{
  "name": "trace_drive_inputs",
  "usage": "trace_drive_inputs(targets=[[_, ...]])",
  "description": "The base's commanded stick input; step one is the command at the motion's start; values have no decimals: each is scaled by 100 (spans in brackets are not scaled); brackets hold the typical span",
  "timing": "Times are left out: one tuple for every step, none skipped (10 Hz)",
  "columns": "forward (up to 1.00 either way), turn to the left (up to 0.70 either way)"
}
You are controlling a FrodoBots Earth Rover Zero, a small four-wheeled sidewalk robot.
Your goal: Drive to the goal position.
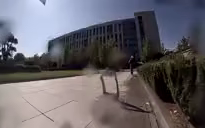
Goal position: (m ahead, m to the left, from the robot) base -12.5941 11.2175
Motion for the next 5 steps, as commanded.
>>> trace_drive_inputs(targets=[[5, 0], [5, 0], [5, 0], [5, 0], [5, 0]])
